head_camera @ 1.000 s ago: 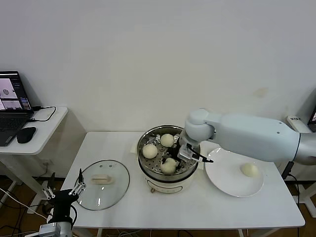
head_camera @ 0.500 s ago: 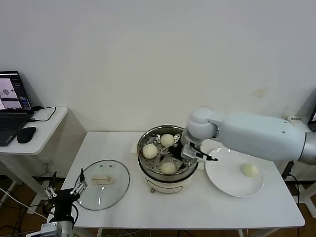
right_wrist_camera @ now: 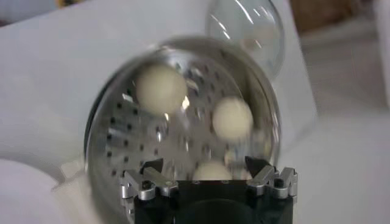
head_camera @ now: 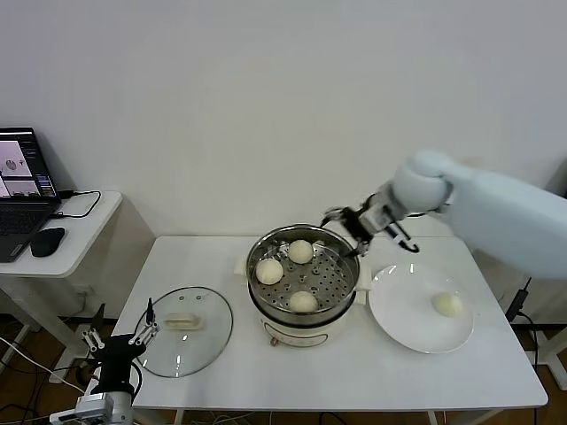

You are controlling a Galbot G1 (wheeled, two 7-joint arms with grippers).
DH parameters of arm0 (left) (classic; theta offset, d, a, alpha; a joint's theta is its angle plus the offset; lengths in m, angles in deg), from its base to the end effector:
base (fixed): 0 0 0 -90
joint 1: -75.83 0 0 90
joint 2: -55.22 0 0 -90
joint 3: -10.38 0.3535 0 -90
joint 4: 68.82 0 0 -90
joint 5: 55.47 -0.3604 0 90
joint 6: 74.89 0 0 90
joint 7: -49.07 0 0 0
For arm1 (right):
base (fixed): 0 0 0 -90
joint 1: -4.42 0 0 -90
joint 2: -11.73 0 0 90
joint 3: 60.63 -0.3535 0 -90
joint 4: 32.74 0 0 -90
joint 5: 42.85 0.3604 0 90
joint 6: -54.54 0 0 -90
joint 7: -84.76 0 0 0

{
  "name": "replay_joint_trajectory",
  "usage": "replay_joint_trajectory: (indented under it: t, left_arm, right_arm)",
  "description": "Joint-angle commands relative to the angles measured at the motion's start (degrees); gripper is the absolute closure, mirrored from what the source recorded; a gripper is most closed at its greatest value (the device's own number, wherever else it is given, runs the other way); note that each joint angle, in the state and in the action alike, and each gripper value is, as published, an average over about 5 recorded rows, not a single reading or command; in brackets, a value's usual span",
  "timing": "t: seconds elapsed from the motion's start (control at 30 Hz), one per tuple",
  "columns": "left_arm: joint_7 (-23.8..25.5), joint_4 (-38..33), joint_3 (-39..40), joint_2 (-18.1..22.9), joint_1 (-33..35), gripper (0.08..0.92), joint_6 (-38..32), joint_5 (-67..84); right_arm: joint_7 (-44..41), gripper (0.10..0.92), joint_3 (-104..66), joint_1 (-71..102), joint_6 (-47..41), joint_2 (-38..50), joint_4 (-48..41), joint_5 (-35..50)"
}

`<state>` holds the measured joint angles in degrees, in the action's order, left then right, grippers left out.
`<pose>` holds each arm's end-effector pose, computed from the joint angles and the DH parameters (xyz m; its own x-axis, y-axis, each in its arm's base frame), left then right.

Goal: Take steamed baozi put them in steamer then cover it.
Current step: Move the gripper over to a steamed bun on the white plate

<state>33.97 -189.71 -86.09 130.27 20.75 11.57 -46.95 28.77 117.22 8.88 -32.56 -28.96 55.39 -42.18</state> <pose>0.1639 0.0771 -0.3020 -0.9766 -0.2126 -0.0340 -0.2152 0.9686 0.1249 0.5106 -0.0423 -0.0263 -0.3706 -0.3998 0.8383 -0.6505 -0.5325 -0.5415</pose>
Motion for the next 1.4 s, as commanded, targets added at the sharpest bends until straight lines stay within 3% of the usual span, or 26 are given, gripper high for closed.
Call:
replay_joint_trajectory:
  t: [0.03, 0.27, 0.53, 1.4]
  left_arm:
    - [0.1, 0.6, 0.7, -0.8, -0.5, 0.177, -0.1, 0.2]
    - [0.1, 1.4, 1.5, -1.5, -1.2, 0.177, -0.1, 0.3]
    - [0.2, 1.6, 1.7, -2.1, -1.1, 0.177, 0.1, 0.2]
    - [0.2, 1.8, 1.5, -0.8, -0.2, 0.177, 0.2, -1.1]
  right_arm:
    - [2.0, 0.203, -14.8, 12.7, -22.7, 19.6, 1.3, 3.5]
    - [0.2, 0.203, -30.4, 33.7, -18.2, 24.0, -4.0, -4.0]
    - [-2.6, 0.202, -40.8, 47.4, -12.9, 19.8, -11.6, -9.5]
    - [1.5, 0.203, -39.4, 45.8, -9.3, 4.4, -26.6, -18.4]
